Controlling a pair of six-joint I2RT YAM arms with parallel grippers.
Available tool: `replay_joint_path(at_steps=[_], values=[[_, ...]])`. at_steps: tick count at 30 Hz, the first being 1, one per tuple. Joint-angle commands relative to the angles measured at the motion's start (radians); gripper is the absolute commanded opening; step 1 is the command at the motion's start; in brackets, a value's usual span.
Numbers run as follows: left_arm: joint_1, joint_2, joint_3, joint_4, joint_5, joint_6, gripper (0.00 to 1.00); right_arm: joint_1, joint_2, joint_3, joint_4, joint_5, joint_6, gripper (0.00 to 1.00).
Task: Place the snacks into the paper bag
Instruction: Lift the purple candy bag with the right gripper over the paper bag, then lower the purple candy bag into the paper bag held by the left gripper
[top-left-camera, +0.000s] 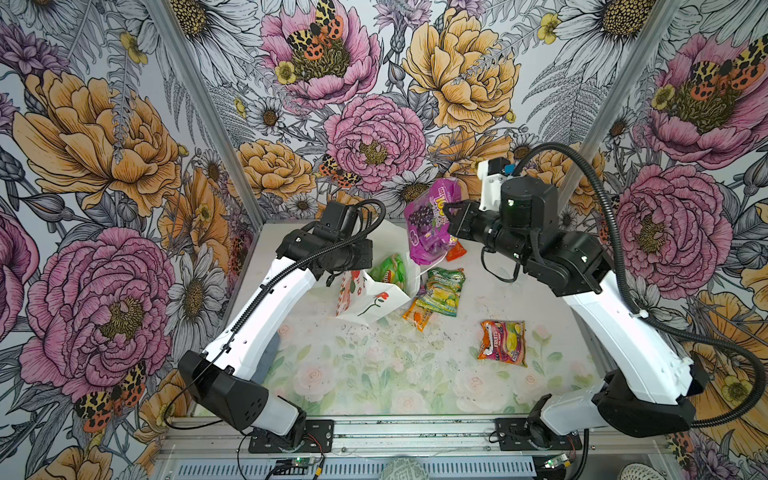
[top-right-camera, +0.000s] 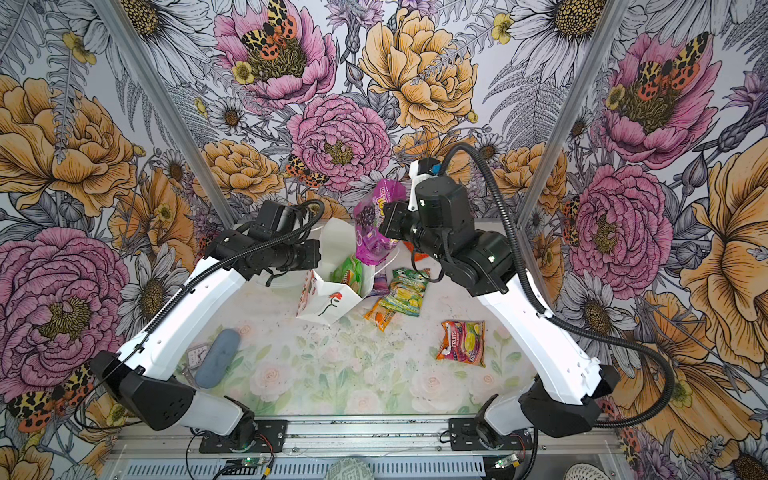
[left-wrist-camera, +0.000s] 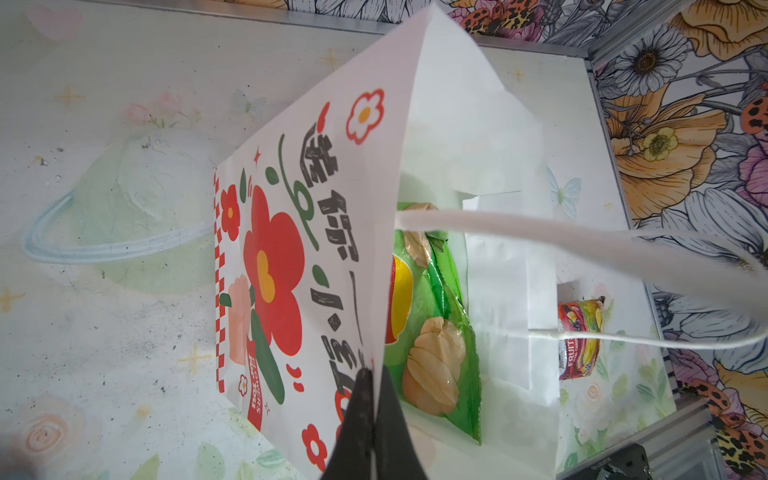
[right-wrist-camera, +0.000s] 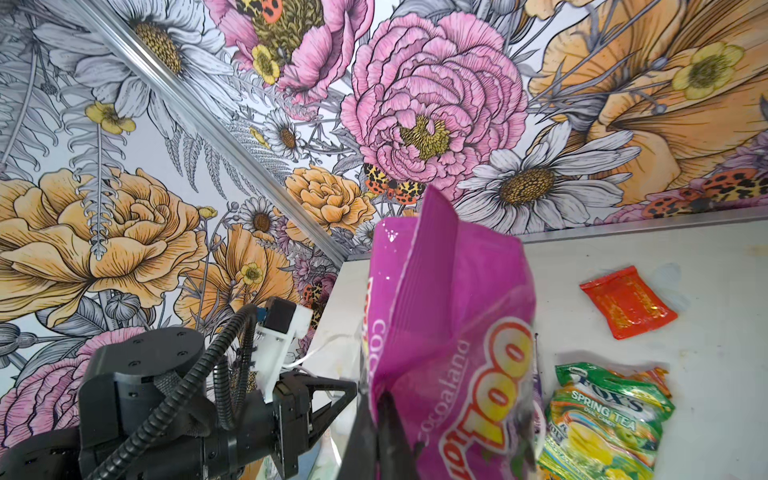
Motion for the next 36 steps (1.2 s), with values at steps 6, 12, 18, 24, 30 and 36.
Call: replay_joint_path(at_steps=[6,12,18,24,30,36], values=[[0.033,-0.025,0.019,0.019,0.066,-0.017,0.00,0.042,0.065,0.006,0.151,0.007,0.026,0.00],[0.037,-0.034,0.001,0.049,0.113,-0.018,0.00,0.042,0.055,-0.139,0.272,-0.012,0.113,0.00],[0.039,-0.054,-0.022,0.076,0.145,-0.031,0.00,0.042,0.079,-0.163,0.296,-0.026,0.149,0.00],[0.043,-0.064,-0.032,0.085,0.155,-0.036,0.00,0.075,0.089,-0.180,0.334,-0.038,0.178,0.00],[0.044,-0.071,-0.043,0.100,0.171,-0.051,0.00,0.097,0.110,-0.198,0.362,-0.037,0.201,0.00],[0.047,-0.079,-0.056,0.115,0.181,-0.056,0.00,0.115,0.138,-0.205,0.378,-0.029,0.210,0.00]])
